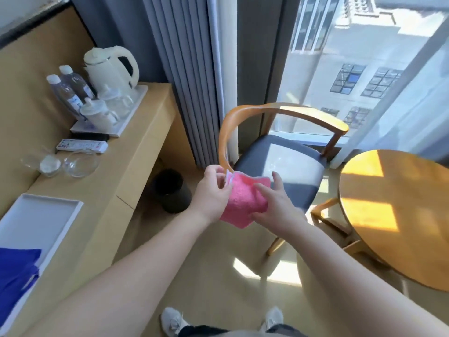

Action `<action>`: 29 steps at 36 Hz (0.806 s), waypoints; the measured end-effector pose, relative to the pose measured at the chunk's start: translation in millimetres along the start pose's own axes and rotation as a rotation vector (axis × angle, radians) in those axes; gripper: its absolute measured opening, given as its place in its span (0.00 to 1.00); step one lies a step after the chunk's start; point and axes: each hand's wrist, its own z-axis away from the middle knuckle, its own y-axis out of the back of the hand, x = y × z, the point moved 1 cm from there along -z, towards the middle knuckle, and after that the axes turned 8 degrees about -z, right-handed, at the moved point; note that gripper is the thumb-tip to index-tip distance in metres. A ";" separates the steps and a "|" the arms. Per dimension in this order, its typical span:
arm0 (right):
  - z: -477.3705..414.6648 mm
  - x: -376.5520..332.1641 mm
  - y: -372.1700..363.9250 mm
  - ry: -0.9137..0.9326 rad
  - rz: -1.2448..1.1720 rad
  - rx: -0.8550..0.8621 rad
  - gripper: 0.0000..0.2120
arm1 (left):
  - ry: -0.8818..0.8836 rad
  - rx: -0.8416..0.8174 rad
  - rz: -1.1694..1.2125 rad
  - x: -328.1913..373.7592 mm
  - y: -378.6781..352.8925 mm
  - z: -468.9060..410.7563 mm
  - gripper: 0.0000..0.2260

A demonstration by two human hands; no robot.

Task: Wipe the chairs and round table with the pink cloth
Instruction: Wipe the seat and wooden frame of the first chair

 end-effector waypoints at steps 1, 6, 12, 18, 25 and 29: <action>2.3 14.5 13.2 0.003 0.025 -0.002 0.26 | 0.008 -0.025 -0.015 12.1 -14.5 1.6 0.11; 13.7 59.9 64.8 0.084 0.095 0.000 0.13 | 0.001 -0.280 0.091 54.1 -65.8 6.7 0.19; 4.0 80.7 95.5 0.149 0.113 0.029 0.09 | -0.176 -0.213 -0.231 80.0 -89.7 -6.7 0.07; -25.2 107.1 108.2 0.032 -0.090 0.054 0.06 | -0.110 -0.188 -0.252 79.7 -104.1 -37.4 0.04; -83.1 125.2 117.1 -0.063 -0.173 0.019 0.11 | -0.048 -0.188 -0.194 58.2 -115.9 -89.4 0.04; -120.4 130.5 119.6 -0.074 -0.163 0.016 0.11 | -0.029 -0.199 -0.170 45.3 -123.4 -124.7 0.03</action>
